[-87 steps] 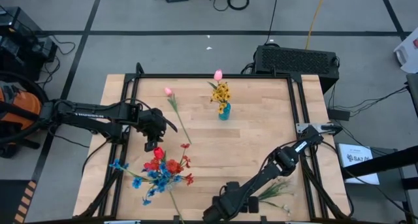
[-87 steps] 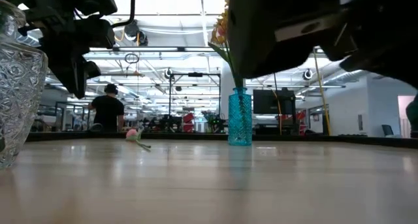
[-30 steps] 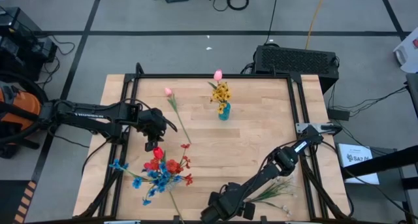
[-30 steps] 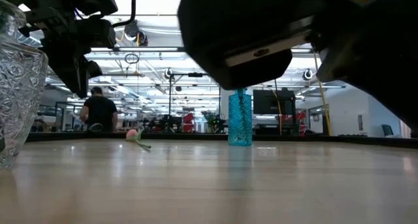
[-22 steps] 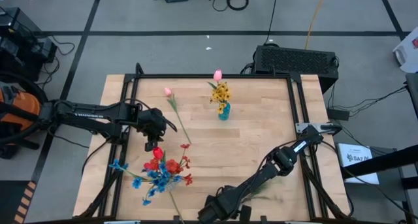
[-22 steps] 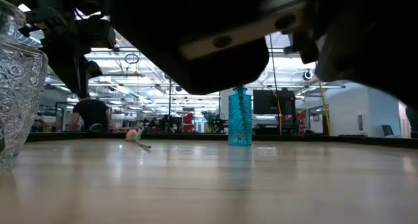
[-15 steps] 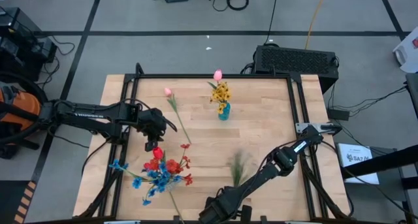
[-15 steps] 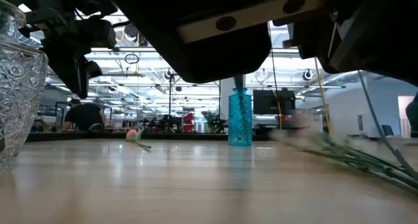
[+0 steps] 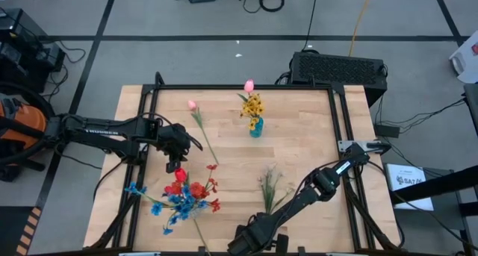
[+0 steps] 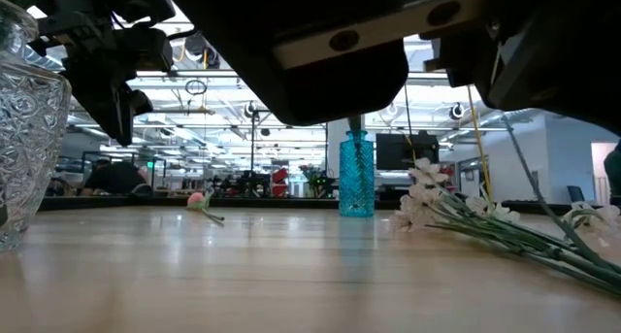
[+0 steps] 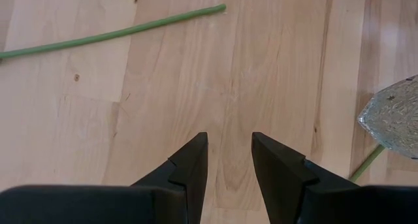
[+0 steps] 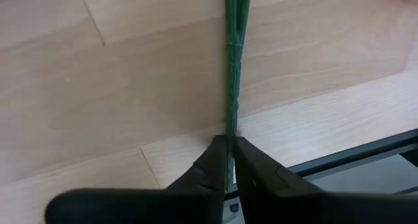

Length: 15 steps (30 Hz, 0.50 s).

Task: Sort flowers into vase by color
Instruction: Put the white flowers into the blue vase

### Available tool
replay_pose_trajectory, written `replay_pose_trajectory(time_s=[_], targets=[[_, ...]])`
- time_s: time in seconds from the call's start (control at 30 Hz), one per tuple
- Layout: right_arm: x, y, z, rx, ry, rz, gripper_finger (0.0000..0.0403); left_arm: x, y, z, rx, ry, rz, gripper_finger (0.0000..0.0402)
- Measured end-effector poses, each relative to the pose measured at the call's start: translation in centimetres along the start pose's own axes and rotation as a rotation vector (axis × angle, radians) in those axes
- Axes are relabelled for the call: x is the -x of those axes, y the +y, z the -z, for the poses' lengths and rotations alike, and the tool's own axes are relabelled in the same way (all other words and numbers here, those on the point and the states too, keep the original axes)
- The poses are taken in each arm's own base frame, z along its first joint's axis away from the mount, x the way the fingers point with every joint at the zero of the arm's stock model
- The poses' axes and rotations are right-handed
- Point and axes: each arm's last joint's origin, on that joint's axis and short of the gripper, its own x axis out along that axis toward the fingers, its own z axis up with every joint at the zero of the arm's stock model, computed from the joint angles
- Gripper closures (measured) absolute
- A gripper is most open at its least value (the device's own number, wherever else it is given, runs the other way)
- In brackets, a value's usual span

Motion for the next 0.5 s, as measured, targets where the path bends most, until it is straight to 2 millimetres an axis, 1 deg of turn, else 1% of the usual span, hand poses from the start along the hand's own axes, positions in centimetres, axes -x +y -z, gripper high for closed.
replay_pose_trajectory(time_s=[0.1, 0.37, 0.5], targets=[[-0.13, -0.01, 0.04, -0.004, -0.002, -0.002, 0.0368, 0.00, 0.00, 0.00, 0.000, 0.000, 0.000, 0.0277], [-0.19, -0.10, 0.27, -0.006, 0.000, -0.015, 0.0370, 0.00, 0.00, 0.00, 0.000, 0.000, 0.000, 0.0277], [-0.20, -0.13, 0.29, 0.012, -0.006, -0.021, 0.0393, 0.00, 0.00, 0.00, 0.000, 0.000, 0.000, 0.0277]])
